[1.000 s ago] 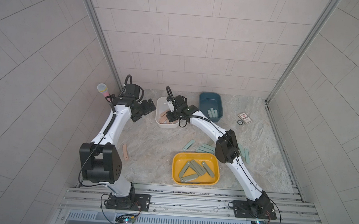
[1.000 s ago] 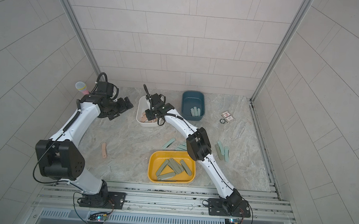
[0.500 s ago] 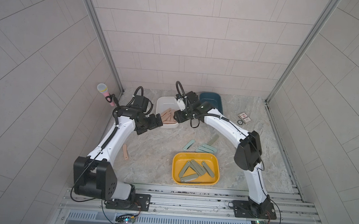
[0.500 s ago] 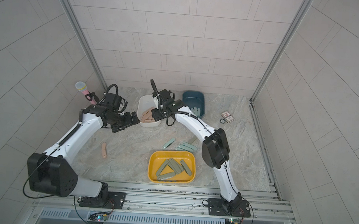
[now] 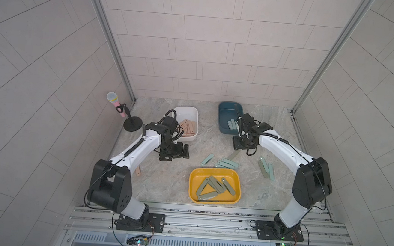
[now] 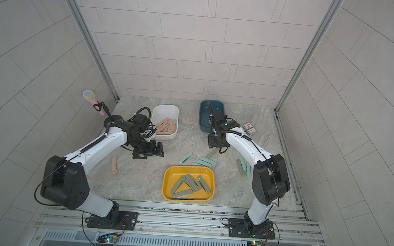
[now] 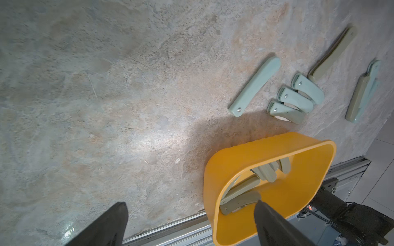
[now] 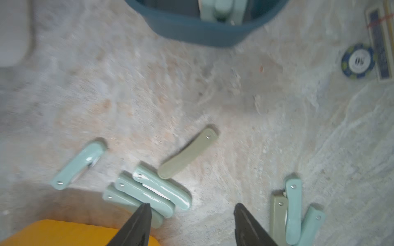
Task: Place the fruit knives into the storage box by color
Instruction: Pick up the fruit knife from the center of the board.
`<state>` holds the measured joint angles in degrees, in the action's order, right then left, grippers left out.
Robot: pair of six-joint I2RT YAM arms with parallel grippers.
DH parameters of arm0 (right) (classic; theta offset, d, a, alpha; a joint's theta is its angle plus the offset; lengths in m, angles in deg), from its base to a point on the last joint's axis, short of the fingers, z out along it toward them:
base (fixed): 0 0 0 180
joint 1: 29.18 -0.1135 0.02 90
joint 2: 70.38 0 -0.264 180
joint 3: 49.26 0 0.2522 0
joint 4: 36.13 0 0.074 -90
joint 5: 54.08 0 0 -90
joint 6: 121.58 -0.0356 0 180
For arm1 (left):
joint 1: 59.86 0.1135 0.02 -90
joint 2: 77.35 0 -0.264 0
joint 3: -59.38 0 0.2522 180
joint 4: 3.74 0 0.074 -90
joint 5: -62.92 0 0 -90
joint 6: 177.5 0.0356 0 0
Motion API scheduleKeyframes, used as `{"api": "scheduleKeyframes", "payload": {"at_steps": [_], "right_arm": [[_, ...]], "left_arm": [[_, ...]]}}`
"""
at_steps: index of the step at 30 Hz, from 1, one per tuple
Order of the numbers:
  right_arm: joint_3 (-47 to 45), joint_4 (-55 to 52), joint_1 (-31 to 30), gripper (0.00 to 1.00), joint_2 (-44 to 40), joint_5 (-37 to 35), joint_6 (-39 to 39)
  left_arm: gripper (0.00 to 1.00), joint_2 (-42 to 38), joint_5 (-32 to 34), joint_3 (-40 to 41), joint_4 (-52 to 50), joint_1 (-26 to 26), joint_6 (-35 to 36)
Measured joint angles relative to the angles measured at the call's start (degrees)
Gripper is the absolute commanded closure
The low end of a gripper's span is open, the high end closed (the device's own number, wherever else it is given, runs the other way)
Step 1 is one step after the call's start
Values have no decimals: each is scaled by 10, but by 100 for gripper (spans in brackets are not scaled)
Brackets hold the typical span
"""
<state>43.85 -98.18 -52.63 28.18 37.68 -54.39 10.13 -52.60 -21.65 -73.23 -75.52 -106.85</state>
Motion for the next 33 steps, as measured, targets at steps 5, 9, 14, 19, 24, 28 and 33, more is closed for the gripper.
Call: {"api": "scheduleKeyframes", "payload": {"at_steps": [5, 9, 14, 19, 24, 28, 33], "right_arm": [[-9, 4, 10, 31, 46, 8, -34], [-10, 25, 14, 34, 75, 35, -77], [-18, 58, 12, 36, 78, 46, -134], [-18, 79, 8, 42, 92, 28, -172], [-18, 87, 7, 47, 129, 25, -193], [-16, 100, 7, 54, 141, 32, -196], [-13, 107, 6, 64, 145, 34, -198]], "left_arm": [[0, 38, -14, 0, 27, -2, 2], [0, 58, -19, 0, 40, -7, 3], [0, 69, -20, 0, 53, -11, 4], [0, 88, -19, 0, 62, -12, 8], [0, 91, -19, 0, 64, -12, 10], [0, 91, -19, 0, 67, -12, 10], [0, 91, -19, 0, 70, -12, 10]]}}
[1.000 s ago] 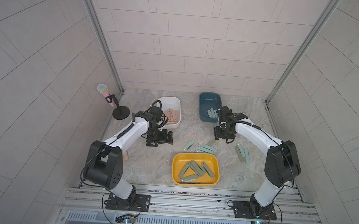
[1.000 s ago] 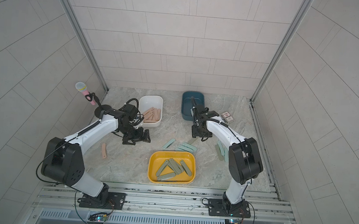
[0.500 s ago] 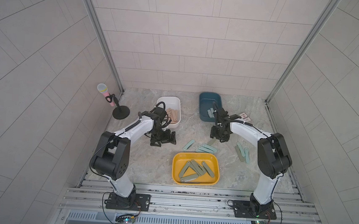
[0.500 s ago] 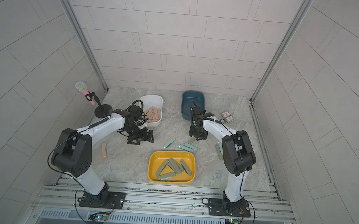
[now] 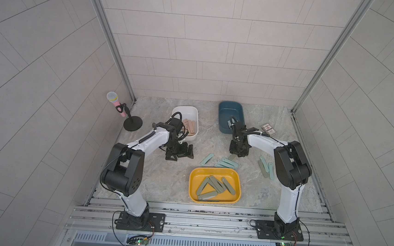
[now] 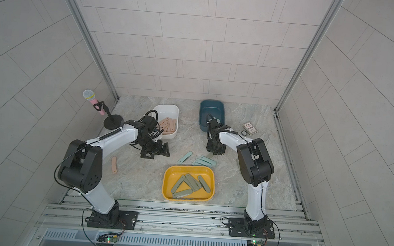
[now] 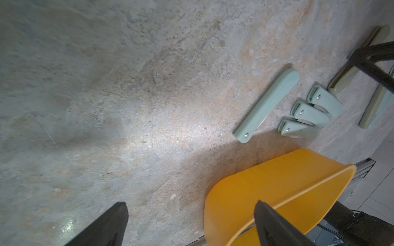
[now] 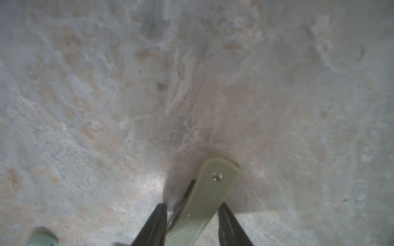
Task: Place the fruit knives into the storage box by color
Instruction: Pick up the fruit knife from the center of the board.
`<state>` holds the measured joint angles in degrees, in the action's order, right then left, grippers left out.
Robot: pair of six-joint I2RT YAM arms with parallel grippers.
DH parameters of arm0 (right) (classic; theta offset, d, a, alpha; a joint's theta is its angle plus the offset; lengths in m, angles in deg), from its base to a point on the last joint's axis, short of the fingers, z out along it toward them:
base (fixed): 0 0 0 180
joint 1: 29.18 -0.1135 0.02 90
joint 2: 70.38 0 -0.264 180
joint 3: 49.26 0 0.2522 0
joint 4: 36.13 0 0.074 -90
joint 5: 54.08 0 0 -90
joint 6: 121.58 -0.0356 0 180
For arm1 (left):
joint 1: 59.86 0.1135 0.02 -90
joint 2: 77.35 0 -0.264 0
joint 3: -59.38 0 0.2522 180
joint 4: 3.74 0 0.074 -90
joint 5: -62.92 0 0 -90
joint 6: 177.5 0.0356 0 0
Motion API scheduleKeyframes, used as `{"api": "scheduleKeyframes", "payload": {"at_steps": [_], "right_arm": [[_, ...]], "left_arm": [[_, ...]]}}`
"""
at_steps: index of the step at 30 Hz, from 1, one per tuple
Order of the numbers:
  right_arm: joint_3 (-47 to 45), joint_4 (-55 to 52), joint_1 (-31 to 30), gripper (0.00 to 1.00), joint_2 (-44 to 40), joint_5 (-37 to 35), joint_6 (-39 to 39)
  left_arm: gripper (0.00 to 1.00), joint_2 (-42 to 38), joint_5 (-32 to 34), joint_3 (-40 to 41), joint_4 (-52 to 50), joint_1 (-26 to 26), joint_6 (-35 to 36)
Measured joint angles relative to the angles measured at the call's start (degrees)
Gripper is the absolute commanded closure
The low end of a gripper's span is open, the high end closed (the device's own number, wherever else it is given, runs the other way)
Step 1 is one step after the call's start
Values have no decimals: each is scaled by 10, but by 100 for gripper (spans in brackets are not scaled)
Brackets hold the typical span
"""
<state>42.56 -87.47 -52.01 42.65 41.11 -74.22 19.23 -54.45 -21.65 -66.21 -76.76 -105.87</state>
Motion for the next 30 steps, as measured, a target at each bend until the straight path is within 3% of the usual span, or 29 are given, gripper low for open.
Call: {"api": "scheduleKeyframes", "payload": {"at_steps": [11, 24, 30], "right_arm": [[16, -2, 10, 84, 10, 0, 15], [64, -36, 16, 85, 6, -4, 50], [13, -55, -17, 84, -108, -12, 60]], "left_arm": [[0, 0, 3, 0, 1, 0, 0], [0, -2, 5, 0, 3, 0, -8], [0, -40, 5, 37, 11, -2, -20]]}}
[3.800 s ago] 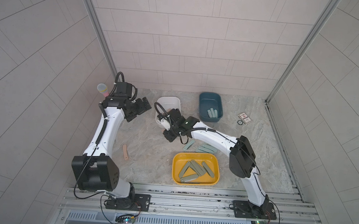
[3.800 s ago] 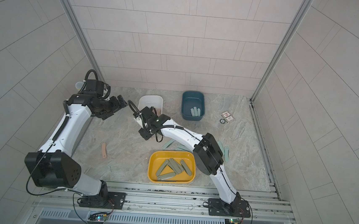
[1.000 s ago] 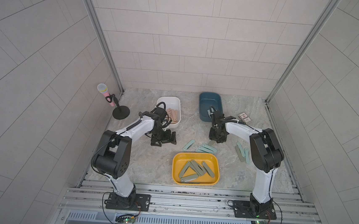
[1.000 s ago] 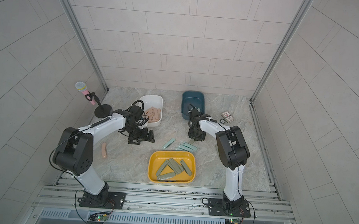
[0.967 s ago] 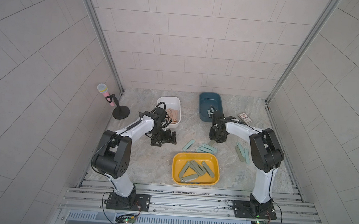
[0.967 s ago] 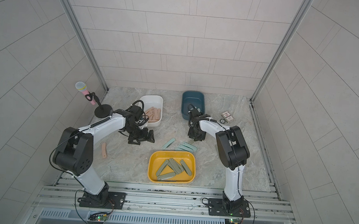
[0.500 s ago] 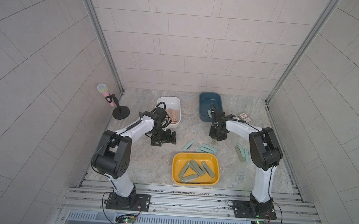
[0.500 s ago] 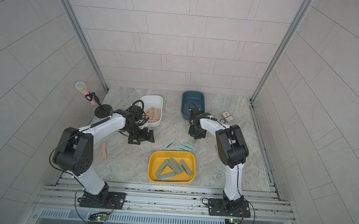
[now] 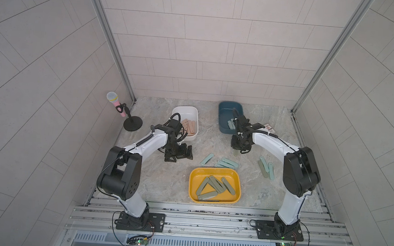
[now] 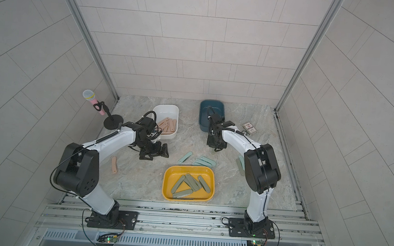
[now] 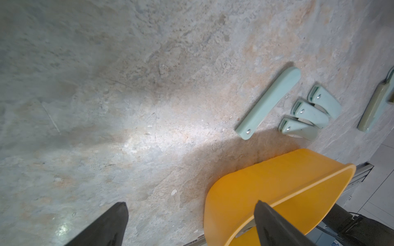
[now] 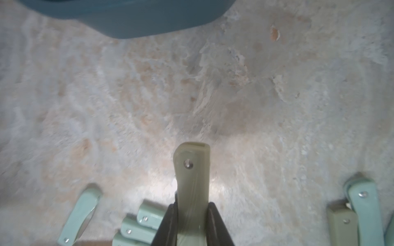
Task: Place the fruit knives into the storage box by color
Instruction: Pick up the fruit knife from the center of the board, then place the fruit knife in the storage box.
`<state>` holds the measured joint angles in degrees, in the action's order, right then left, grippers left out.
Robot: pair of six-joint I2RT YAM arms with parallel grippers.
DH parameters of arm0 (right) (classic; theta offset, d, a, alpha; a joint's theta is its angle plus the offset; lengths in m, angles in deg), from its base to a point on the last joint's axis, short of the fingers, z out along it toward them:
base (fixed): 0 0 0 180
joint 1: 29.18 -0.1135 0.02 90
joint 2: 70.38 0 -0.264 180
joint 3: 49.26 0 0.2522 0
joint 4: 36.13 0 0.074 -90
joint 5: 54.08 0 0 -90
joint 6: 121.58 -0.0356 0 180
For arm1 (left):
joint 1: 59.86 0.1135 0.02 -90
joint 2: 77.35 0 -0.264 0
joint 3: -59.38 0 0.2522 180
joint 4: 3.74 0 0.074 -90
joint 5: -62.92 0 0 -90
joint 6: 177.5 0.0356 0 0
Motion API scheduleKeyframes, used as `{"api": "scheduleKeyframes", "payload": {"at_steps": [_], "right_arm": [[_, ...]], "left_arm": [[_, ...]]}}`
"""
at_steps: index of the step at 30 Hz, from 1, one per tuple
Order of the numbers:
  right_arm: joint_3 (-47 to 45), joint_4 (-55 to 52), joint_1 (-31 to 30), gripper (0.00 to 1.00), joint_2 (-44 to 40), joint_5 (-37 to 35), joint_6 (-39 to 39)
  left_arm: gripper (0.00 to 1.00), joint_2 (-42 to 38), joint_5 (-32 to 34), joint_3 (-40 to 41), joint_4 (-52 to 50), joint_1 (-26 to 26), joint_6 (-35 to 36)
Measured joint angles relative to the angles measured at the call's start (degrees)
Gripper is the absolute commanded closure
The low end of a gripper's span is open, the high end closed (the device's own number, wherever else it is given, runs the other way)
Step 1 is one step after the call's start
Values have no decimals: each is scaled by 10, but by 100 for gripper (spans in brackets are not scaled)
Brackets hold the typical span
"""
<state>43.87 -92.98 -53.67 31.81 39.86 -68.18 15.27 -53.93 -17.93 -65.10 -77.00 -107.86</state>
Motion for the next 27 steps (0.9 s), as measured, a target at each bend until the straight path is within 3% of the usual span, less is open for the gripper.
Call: {"api": "scheduleKeyframes", "payload": {"at_steps": [4, 8, 14, 16, 21, 27], "right_arm": [[-56, -8, -49, 84, -114, -8, 5], [-133, 1, -145, 81, -200, -13, 4], [-231, 53, -297, 80, -220, 3, 2], [-243, 64, -316, 77, -216, 3, 3], [-270, 108, -340, 55, -205, 14, 14], [-251, 103, -327, 37, -236, 13, 36]], "left_arm": [[0, -29, 6, 24, -1, -7, -4], [0, -53, 19, 36, -4, -9, -6], [0, -73, 36, 53, -12, -10, -6], [0, -75, 40, 54, -16, -10, -6], [0, -75, 56, 52, -32, -17, -6], [3, -30, 92, -21, -60, -96, -3]]}}
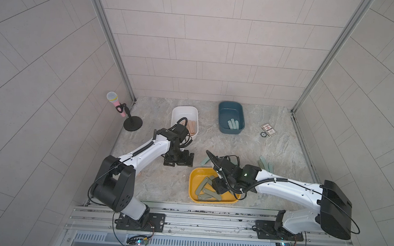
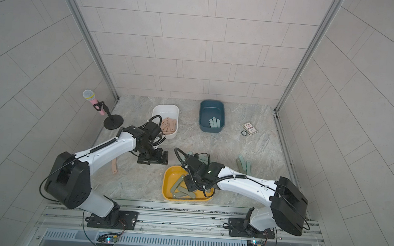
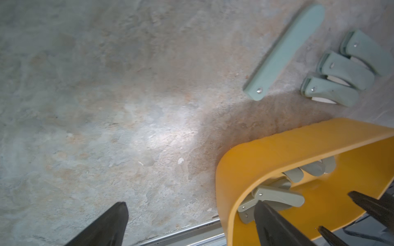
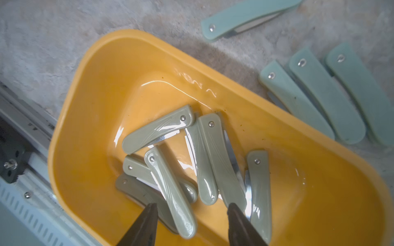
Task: Place the fruit knives into the storage box by color
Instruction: Place the fruit knife in the storage box.
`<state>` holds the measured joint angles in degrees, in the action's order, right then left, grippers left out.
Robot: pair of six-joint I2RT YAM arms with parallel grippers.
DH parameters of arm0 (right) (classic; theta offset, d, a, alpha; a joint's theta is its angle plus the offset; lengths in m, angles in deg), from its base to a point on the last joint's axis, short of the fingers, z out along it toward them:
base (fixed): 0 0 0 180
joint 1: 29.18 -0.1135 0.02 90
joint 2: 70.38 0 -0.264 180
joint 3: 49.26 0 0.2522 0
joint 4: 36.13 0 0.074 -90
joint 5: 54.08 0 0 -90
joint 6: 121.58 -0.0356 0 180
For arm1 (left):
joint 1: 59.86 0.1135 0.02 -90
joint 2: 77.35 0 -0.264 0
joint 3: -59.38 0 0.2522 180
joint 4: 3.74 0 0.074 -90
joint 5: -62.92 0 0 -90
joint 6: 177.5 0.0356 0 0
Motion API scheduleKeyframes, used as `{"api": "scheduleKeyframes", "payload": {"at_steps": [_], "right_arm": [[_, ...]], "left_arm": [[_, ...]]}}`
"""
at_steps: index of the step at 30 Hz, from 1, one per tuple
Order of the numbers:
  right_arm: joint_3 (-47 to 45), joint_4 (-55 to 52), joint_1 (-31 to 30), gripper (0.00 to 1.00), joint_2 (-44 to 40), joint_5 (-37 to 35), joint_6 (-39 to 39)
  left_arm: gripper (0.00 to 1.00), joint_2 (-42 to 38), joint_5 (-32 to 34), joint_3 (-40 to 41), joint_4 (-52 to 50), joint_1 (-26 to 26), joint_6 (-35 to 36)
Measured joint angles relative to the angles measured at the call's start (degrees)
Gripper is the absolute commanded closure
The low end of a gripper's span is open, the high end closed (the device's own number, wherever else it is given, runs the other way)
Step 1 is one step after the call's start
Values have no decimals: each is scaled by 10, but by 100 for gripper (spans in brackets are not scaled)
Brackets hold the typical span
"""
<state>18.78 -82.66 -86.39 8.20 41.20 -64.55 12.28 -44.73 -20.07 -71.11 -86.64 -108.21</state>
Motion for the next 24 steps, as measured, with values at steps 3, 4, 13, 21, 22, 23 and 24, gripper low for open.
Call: {"api": "scheduleKeyframes", "payload": {"at_steps": [3, 4, 13, 21, 22, 23, 24], "right_arm": [[14, 0, 45, 24, -51, 0, 24], [14, 1, 69, 18, -73, 0, 33], [-2, 1, 251, 10, -118, 30, 107], [-4, 0, 297, 9, -98, 73, 127], [-4, 2, 299, 9, -97, 76, 127], [-4, 2, 302, 8, -97, 79, 127], [-4, 3, 303, 8, -97, 81, 127]], "left_arm": [[9, 67, 18, -81, -21, -32, 18], [9, 91, 25, -111, -27, -39, 26], [17, 243, 66, -271, -62, -89, 64], [26, 320, 85, -324, -76, -116, 79], [27, 325, 87, -329, -76, -118, 80], [28, 330, 89, -331, -75, -120, 80], [29, 333, 90, -331, -74, -122, 81]]}}
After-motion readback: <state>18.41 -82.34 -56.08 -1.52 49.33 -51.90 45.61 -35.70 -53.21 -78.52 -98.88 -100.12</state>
